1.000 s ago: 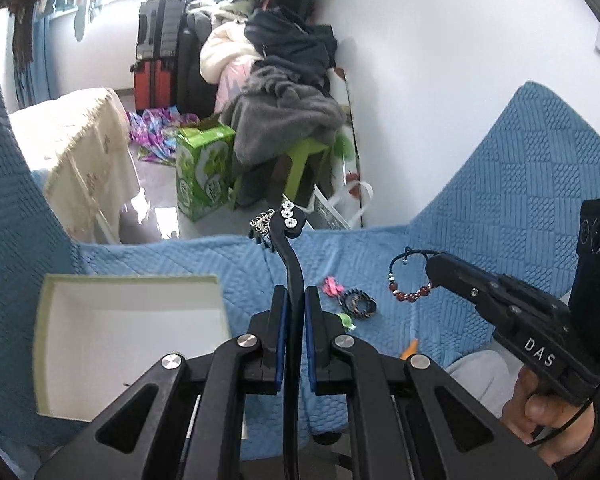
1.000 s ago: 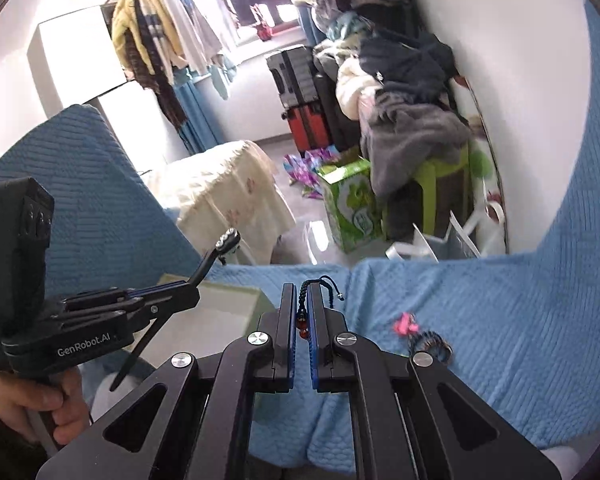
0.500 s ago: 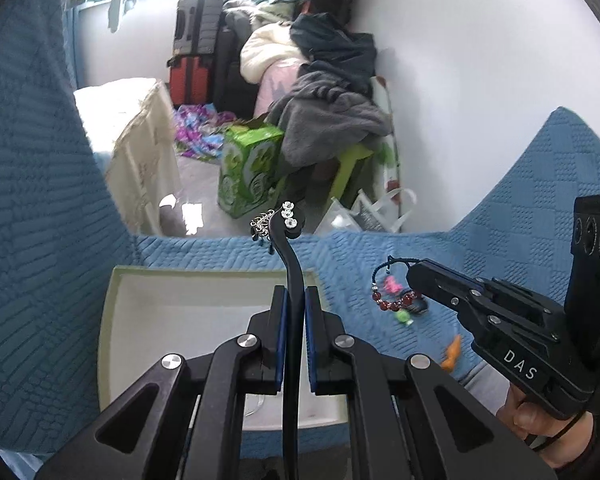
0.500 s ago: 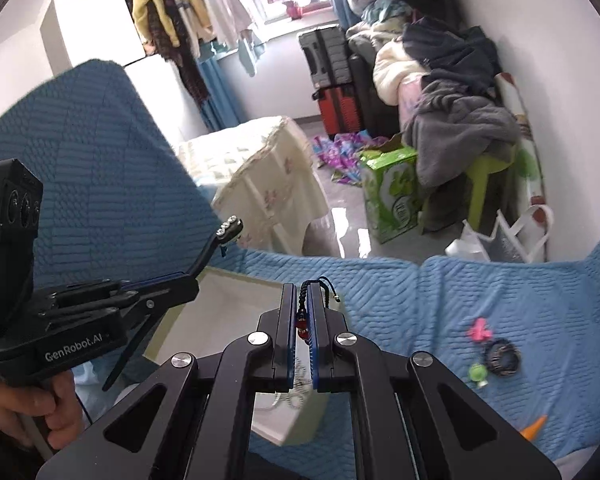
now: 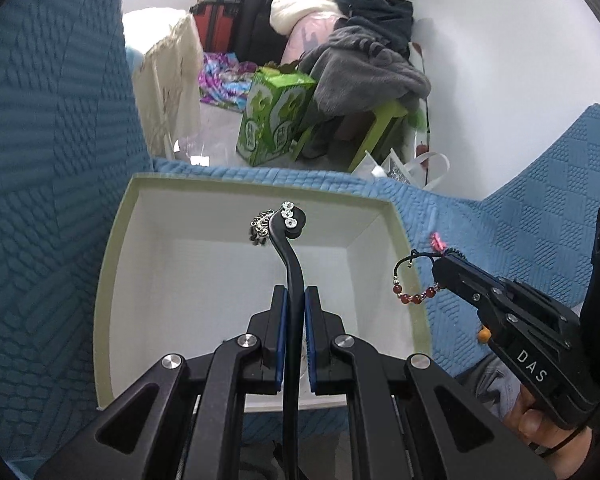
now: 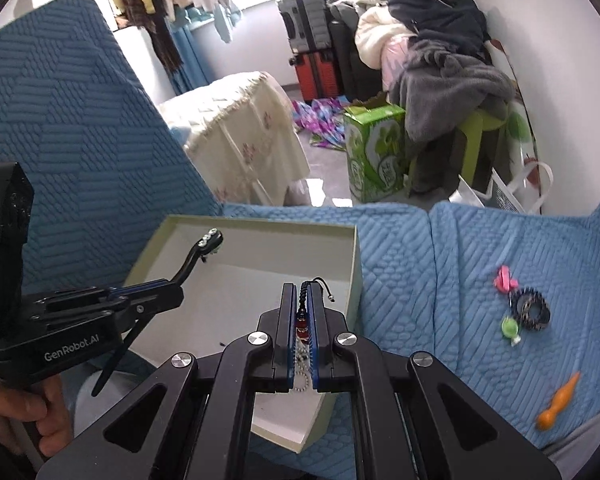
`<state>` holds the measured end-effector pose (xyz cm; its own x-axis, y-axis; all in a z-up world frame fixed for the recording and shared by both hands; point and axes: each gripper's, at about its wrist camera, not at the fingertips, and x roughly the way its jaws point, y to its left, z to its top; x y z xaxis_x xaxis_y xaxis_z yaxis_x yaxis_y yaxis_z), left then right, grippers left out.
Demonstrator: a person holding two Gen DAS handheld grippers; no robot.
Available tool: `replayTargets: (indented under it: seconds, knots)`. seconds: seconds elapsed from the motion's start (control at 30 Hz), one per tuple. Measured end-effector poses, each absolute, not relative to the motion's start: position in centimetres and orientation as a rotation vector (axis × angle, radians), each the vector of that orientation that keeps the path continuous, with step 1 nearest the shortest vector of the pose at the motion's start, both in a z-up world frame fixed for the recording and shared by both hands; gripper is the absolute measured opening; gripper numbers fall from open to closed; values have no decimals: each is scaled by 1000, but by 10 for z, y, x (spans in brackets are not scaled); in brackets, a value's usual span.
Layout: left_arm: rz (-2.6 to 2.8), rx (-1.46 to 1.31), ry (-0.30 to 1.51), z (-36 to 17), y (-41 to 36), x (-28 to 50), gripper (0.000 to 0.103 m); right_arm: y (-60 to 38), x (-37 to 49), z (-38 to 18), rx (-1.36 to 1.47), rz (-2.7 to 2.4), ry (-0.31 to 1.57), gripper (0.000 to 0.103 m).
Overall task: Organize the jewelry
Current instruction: 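Lower both items into the box and open both tools, then move both tools to the orange gourd ornament and green hat charm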
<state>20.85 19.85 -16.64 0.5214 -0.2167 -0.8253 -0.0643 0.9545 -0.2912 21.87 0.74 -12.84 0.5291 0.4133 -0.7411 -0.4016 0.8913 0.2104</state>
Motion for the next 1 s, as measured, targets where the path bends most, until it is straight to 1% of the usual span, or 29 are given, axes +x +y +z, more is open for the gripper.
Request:
replayTargets:
  seconds: [0.2,0.37,0.4,0.47,0.5,0.6,0.63,0.67,0.7,0.73,0.77,0.8,0.83,1.0]
  knots:
    - [-90,-312,1049,-183,204,206,7,15,217,-146,6,483,934,4]
    - [-69,-313,1049,-181,203,207,7,14,216,-144,27,505,934,5]
    - [-67,-318,1042,-176,203,206,7,13,216,-141,31,510,930,8]
    - [-57,-307,1023,-167,201,203,7,9,216,-133,34,513,915,21]
    - [-40,-290,1010,-160,199,202,9,6,215,-127,40,520,901,30]
    - [-20,-277,986,-141,195,199,9,-2,212,-106,55,540,848,30]
    - [-16,-277,981,-135,193,200,11,-5,210,-97,56,547,829,30]
    - [-10,-271,977,-130,190,200,16,-6,210,-91,59,551,814,30]
    - [-7,-267,972,-125,188,200,35,-11,208,-81,64,553,791,31]
    - [-7,-263,955,-118,185,199,48,-16,207,-72,70,553,772,35]
    - [-8,-261,932,-111,181,197,49,-21,206,-65,76,551,755,38]
    - [-11,-259,913,-104,176,196,49,-26,205,-59,82,548,738,44]
    - [-18,-257,902,-98,170,196,49,-36,203,-50,88,544,709,45]
    - [-55,-240,853,-77,132,201,49,-78,198,-25,96,504,638,47]
